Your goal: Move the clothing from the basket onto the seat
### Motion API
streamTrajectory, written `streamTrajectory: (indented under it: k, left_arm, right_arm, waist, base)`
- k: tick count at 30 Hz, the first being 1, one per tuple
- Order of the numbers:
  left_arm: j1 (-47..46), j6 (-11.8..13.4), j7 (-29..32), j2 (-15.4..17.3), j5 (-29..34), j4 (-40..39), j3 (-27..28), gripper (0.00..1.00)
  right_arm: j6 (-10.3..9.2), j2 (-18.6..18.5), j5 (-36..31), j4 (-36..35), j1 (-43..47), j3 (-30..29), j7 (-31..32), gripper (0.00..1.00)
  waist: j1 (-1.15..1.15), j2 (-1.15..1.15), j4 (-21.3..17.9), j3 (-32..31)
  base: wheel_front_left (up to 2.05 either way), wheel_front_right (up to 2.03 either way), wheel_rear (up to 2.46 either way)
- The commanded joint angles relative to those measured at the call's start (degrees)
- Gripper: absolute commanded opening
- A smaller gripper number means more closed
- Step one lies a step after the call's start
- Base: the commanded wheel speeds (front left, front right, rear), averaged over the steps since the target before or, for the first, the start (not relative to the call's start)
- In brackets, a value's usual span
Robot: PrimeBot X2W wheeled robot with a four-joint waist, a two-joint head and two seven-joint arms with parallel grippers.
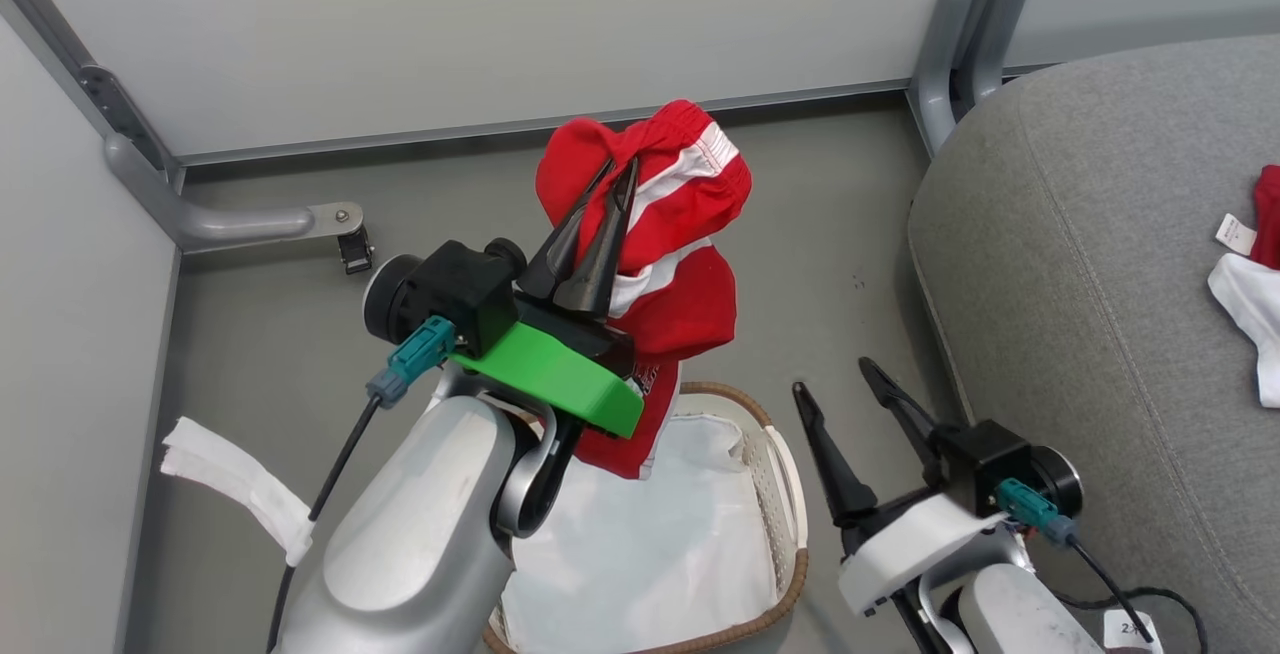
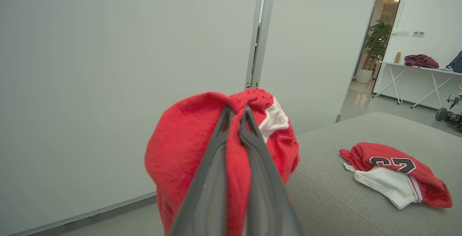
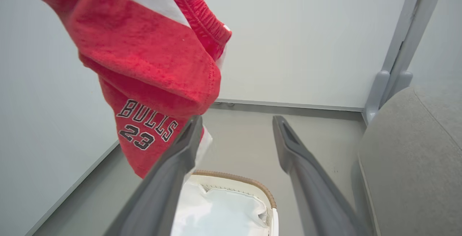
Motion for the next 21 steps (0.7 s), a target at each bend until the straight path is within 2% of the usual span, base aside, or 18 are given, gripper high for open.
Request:
streamTrajectory:
  k: [1,12,17,21]
  left_arm:
    - [1.1,-0.3,-0.2,-0.2,0.4,0.1,0.3,0.0]
    - [1.1,-1.1,-0.2,-0.7,-0.1,0.9,-0.5,0.0]
    - [0.9,-1.3,-0.2,-0.7,-0.8,1.2,-1.5,0.0]
    - [0.8,-1.5,-0.2,-0.8,-1.7,1.0,-2.4,0.0]
  right_arm:
    - [-0.08,-0.2,0.4,-0.7,-1.3,1.6,-0.1,1.0]
    - [-0.08,-0.2,4.0,-3.5,-9.9,14.6,-0.1,1.0]
    - [-0.08,-0.2,5.3,-1.4,-13.7,16.9,-0.1,1.0]
    - [-0.08,-0.2,4.7,0.3,-15.5,16.3,-0.1,1.0]
  waist:
    - [0.0,0.0,0.0,0.1]
    - [0.0,0.0,0.5,0.6]
    - [0.0,0.0,1.1,0.7]
    - [0.0,0.0,1.7,0.7]
  base:
    - [0.0,0.0,0.0]
    - [0.0,0.0,0.0]
    - [0.0,0.0,0.0]
    - [0.0,0.0,0.0]
